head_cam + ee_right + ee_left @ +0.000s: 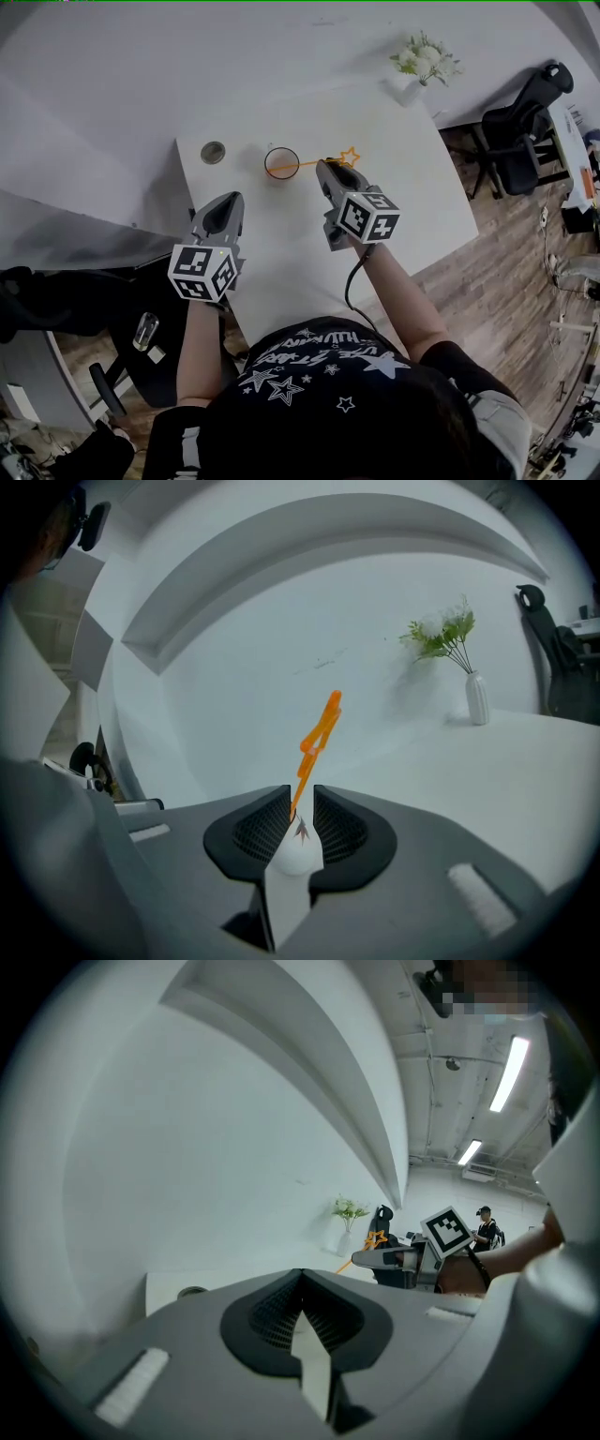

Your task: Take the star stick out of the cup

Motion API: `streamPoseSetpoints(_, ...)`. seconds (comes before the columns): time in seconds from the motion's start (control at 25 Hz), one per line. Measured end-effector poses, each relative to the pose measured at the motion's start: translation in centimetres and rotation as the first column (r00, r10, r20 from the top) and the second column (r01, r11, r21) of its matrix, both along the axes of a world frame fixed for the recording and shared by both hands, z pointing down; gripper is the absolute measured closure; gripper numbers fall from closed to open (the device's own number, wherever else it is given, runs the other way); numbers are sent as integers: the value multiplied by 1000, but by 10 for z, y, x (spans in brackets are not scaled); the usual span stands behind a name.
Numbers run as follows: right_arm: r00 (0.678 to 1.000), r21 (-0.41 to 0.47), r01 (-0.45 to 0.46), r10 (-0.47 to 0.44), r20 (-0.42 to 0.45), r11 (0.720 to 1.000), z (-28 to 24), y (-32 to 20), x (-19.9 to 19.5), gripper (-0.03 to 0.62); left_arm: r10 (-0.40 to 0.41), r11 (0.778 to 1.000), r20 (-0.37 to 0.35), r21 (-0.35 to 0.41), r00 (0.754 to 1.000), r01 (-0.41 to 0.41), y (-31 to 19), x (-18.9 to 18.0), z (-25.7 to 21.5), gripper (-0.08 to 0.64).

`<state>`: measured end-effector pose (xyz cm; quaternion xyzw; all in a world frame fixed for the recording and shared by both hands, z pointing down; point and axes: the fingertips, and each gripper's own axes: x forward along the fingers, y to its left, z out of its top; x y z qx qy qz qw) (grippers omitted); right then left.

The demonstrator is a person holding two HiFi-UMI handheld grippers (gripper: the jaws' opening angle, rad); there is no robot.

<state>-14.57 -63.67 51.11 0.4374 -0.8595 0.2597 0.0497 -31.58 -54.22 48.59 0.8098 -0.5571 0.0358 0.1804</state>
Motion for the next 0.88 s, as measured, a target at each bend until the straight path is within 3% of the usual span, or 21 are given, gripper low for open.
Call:
streamPoseSetpoints(0.32, 999, 86, 32, -33, 3, 996, -20, 7, -10, 559, -16, 1000, -17, -22, 1000, 16, 6, -4, 12, 557)
streamPoseSetpoints(0.88, 995, 215, 20, -41, 92, 976, -89, 64, 28, 560, -7, 999, 27, 51, 1000, 5, 57, 36, -33, 557)
